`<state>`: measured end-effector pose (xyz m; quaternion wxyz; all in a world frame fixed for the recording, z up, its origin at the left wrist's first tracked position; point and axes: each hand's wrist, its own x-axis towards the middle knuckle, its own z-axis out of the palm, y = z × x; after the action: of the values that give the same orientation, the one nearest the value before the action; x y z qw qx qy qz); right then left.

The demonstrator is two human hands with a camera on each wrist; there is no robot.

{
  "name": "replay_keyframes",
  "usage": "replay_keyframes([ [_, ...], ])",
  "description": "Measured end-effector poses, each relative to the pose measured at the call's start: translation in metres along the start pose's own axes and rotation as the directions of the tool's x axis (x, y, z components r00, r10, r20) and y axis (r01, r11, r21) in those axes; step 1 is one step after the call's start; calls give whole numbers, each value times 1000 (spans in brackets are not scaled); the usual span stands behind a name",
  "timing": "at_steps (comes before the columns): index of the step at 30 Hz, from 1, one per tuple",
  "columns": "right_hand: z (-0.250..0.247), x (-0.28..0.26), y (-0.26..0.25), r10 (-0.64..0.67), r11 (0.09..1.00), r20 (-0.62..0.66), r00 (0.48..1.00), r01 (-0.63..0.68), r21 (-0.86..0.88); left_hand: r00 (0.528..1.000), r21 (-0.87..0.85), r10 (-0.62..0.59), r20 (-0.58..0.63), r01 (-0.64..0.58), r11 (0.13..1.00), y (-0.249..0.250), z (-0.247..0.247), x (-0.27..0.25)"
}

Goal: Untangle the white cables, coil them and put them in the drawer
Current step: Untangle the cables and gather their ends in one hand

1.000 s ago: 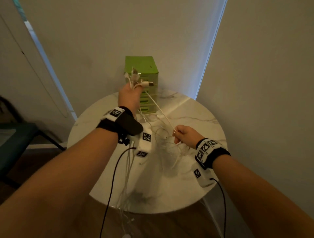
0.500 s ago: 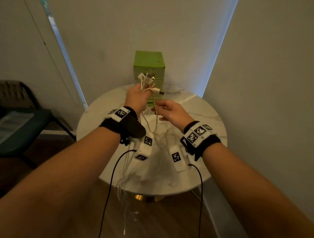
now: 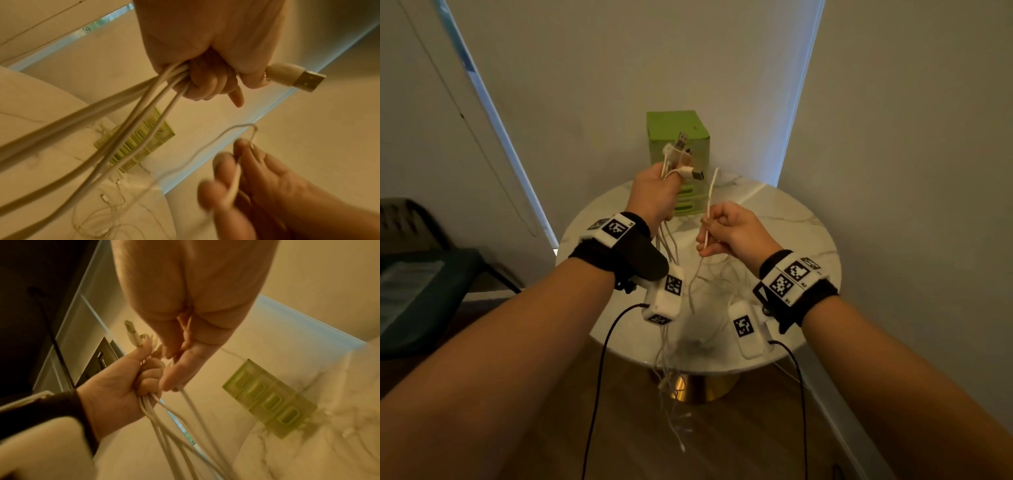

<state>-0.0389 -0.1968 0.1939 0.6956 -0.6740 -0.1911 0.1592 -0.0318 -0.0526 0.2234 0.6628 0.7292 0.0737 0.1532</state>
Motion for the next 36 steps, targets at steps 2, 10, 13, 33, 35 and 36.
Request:
replay_keyframes([
  [2, 7, -20, 15, 82, 996, 30, 996, -83, 19, 1000, -26, -18, 9, 19, 999, -1, -10, -7],
  [10, 5, -93, 84, 633, 456, -55, 772, -429, -780, 975, -111, -85, 203, 109, 988, -9, -19, -48],
  [13, -2, -99, 71, 478, 359, -304, 824, -500, -788, 963, -151, -101, 250, 142, 978, -9, -27, -56],
  [33, 42, -79, 130, 474, 563, -59, 878, -354, -747, 966, -213, -63, 252, 119, 970, 1, -44, -50],
  [35, 18, -76, 140, 282, 598, -277, 919, -394, -698, 962, -200, -94, 257, 148, 968, -11, -38, -47],
  [36, 5, -74, 145, 201, 588, -338, 919, -389, -709, 960, -187, -110, 257, 161, 969, -17, -33, -46],
])
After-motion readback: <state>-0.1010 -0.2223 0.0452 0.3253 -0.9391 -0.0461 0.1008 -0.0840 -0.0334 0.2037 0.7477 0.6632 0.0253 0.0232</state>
